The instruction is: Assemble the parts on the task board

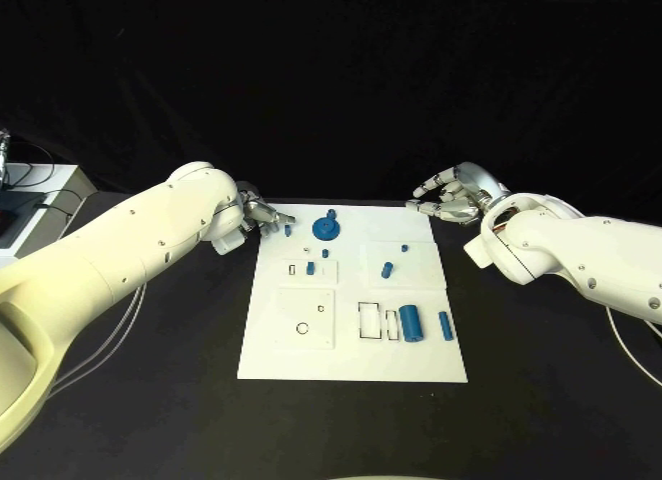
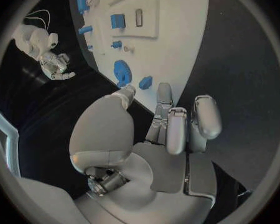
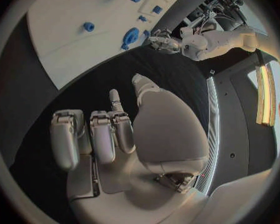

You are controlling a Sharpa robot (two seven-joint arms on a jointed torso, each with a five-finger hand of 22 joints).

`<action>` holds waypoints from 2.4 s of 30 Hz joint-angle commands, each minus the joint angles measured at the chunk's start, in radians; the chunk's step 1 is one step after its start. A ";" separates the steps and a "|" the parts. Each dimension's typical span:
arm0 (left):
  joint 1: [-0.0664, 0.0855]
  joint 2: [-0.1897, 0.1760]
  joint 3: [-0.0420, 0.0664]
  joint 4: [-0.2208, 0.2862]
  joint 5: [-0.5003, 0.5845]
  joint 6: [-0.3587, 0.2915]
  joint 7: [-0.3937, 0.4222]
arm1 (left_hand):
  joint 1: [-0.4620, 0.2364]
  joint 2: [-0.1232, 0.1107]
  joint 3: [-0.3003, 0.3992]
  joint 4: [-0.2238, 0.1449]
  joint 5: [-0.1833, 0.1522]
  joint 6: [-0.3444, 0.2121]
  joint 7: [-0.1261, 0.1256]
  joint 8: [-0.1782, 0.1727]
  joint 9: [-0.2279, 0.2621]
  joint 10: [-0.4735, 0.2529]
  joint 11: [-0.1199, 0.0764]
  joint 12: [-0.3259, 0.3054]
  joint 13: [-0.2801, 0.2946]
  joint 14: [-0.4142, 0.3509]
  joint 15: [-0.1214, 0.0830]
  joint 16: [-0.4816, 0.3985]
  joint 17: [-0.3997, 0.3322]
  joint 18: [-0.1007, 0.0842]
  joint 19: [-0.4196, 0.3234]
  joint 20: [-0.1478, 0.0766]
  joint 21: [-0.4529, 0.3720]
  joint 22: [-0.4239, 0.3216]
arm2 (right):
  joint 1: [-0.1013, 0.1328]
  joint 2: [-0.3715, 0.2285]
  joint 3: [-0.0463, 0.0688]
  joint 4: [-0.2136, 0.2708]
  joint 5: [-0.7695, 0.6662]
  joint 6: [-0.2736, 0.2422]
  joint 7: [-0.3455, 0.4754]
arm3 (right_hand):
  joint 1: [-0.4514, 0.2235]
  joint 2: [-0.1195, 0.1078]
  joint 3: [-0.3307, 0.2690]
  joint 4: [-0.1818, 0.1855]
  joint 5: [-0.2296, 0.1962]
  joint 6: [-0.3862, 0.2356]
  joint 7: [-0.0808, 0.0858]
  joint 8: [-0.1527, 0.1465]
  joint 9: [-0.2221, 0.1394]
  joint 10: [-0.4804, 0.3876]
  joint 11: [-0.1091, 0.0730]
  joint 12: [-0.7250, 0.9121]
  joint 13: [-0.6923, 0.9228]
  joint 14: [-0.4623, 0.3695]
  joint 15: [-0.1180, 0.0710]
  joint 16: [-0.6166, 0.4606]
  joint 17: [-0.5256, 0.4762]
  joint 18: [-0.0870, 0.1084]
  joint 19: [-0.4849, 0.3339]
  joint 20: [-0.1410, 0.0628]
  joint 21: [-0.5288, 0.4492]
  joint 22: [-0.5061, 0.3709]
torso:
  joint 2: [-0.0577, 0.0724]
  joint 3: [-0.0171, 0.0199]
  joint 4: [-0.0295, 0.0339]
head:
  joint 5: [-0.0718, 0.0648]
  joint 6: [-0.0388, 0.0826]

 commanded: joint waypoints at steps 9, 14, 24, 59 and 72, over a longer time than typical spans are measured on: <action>0.003 0.003 -0.001 0.005 0.031 0.015 0.007 | -0.004 0.008 -0.011 -0.001 -0.005 0.008 -0.004 0.010 -0.001 0.005 0.000 0.004 -0.002 0.055 -0.007 0.006 0.120 -0.015 0.007 -0.002 0.009 0.004 | 0.000 0.002 0.001 -0.001 -0.005 0.001 0.010 | -0.005 0.002 0.002 0.001 0.008 -0.009 -0.001 0.006 0.002 0.068 -0.004 -0.004 0.231 0.087 -0.004 -0.006 0.192 0.012 0.073 -0.004 -0.003 0.210 | 0.001 0.0006 0.0004 | -0.001 0.000; 0.003 0.004 -0.002 0.005 0.035 0.022 0.012 | 0.048 0.030 -0.002 -0.004 -0.005 0.005 -0.005 0.016 -0.004 0.004 -0.002 0.003 -0.004 0.057 -0.008 0.009 0.123 -0.016 0.009 -0.003 0.012 0.010 | 0.000 0.003 0.001 -0.002 -0.005 0.002 0.010 | -0.005 0.002 0.002 0.001 0.008 -0.009 -0.001 0.006 0.002 0.068 -0.004 -0.004 0.231 0.087 -0.004 -0.006 0.192 0.012 0.073 -0.004 -0.003 0.210 | 0.002 0.0006 0.0000 | -0.001 0.001; 0.003 0.008 -0.006 0.009 0.042 0.021 0.027 | 0.134 0.037 0.059 -0.007 -0.005 0.019 -0.011 0.031 -0.005 0.004 -0.007 -0.002 -0.010 0.060 -0.013 0.013 0.132 -0.018 0.014 -0.005 0.019 0.023 | 0.000 0.005 0.001 -0.003 -0.005 0.004 0.009 | -0.005 0.003 0.003 0.001 0.010 -0.009 -0.001 0.007 0.002 0.068 -0.004 -0.004 0.231 0.087 -0.004 -0.006 0.192 0.012 0.073 -0.004 -0.003 0.210 | 0.003 0.0008 -0.0007 | 0.000 0.001; 0.003 0.008 -0.010 0.017 0.082 0.019 0.051 | 0.134 -0.057 0.581 -0.173 0.147 0.015 -0.052 0.206 0.234 0.054 -0.046 -0.055 -0.043 0.065 -0.047 0.020 0.146 -0.020 0.018 -0.033 0.029 0.043 | 0.000 0.012 0.001 -0.015 -0.006 0.009 0.007 | -0.005 0.003 0.003 0.001 0.010 -0.009 -0.001 0.007 0.002 0.068 -0.004 -0.004 0.231 0.087 -0.004 -0.006 0.192 0.012 0.073 -0.004 -0.003 0.210 | 0.003 0.0012 0.0008 | 0.006 -0.001; 0.002 -0.017 -0.011 0.059 0.139 0.001 0.043 | 0.077 -0.062 0.606 -0.234 0.272 0.038 -0.056 0.205 0.269 0.074 -0.051 -0.058 -0.041 0.074 -0.053 0.029 0.170 -0.024 0.031 -0.039 0.040 0.061 | 0.000 0.012 0.001 -0.019 -0.004 0.010 0.008 | -0.005 0.003 0.003 0.001 0.010 -0.009 -0.001 0.007 0.002 0.068 -0.004 -0.004 0.231 0.087 -0.004 -0.006 0.192 0.012 0.073 -0.004 -0.003 0.210 | 0.001 0.0013 0.0004 | 0.009 0.000</action>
